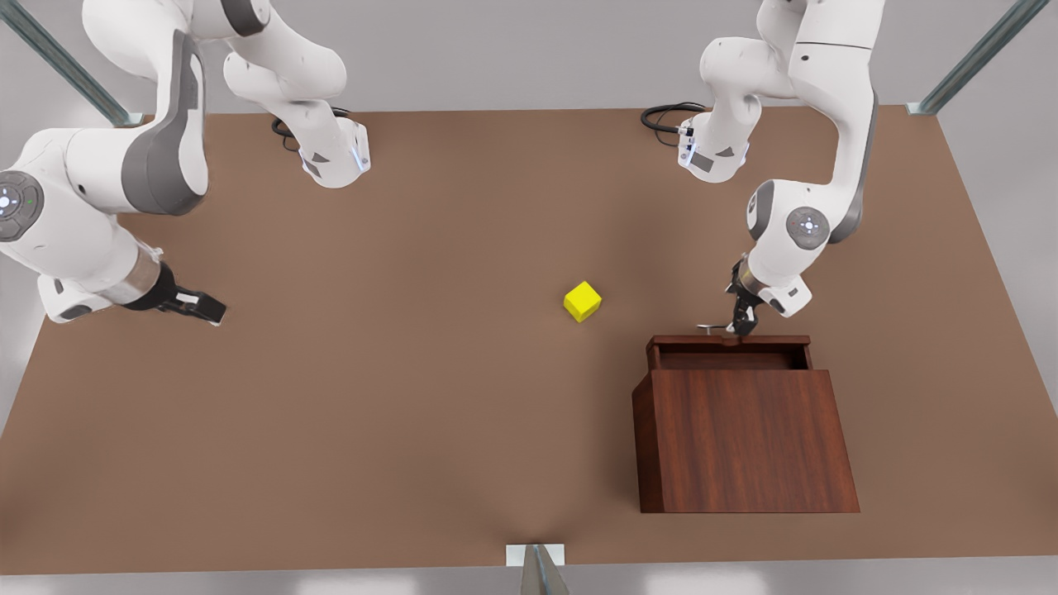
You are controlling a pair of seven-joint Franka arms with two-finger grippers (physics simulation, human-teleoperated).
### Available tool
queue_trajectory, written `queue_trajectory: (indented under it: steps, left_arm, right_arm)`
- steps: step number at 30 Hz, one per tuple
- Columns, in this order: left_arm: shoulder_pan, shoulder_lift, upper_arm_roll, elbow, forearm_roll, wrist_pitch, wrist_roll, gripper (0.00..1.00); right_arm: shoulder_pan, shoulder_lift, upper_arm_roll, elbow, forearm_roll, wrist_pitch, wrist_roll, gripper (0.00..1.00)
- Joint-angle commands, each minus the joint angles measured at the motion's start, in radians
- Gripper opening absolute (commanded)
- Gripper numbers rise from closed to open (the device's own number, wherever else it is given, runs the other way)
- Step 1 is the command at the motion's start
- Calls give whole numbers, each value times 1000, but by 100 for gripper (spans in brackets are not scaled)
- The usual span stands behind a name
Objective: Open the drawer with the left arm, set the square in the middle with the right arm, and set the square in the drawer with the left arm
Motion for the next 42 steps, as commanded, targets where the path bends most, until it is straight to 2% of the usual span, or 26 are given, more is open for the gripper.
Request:
queue_trajectory:
  steps: [1, 14, 42]
  left_arm:
    - [0, 0, 0, 0, 1, -4, -1, 100]
    - [-6, -43, 0, -11, 1, -87, -1, 100]
    - [-26, -65, 0, -29, -1, -134, -18, 100]
  right_arm:
    - [8, -28, 0, -44, 0, 28, -4, 100]
    - [6, -9, -3, -20, 61, 37, -231, 100]
    - [5, 28, -3, 15, 69, 34, -229, 100]
